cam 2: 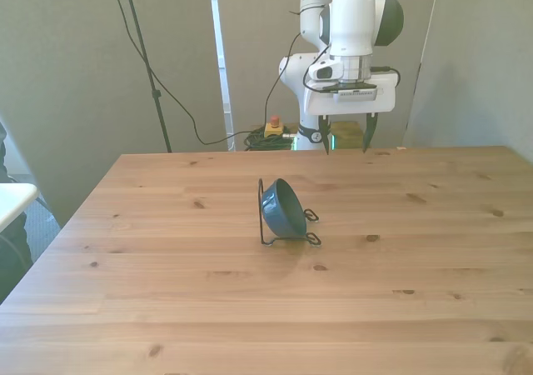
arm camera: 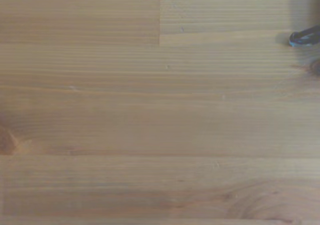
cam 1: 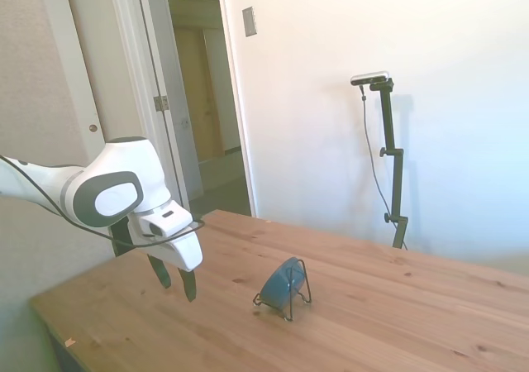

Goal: Unload the bowl

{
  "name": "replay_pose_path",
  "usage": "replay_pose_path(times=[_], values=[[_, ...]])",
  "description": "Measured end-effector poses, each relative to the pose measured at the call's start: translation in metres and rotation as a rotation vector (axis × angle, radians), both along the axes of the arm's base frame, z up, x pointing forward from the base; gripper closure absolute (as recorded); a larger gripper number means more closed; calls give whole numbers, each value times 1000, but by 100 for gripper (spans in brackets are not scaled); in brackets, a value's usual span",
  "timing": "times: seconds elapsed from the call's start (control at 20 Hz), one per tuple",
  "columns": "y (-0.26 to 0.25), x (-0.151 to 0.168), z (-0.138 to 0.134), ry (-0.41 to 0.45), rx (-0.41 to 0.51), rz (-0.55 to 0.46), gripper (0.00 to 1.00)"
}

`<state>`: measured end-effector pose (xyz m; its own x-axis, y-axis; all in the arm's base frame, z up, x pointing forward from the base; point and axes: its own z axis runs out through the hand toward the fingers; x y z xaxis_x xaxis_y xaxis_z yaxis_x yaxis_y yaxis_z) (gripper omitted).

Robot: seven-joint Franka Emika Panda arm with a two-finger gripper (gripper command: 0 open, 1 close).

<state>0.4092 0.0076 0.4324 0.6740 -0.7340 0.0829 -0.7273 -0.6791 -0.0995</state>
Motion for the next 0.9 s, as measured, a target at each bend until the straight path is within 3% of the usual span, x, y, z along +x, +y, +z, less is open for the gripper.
replay_pose_path(times=[0.15,0.45,0.75,0.9], values=[[-5,5,0,-26,11,-10,0],[-31,60,18,-163,-82,-180,0],[-36,99,25,-195,-196,-333,0],[-39,99,25,-173,-271,-344,0]])
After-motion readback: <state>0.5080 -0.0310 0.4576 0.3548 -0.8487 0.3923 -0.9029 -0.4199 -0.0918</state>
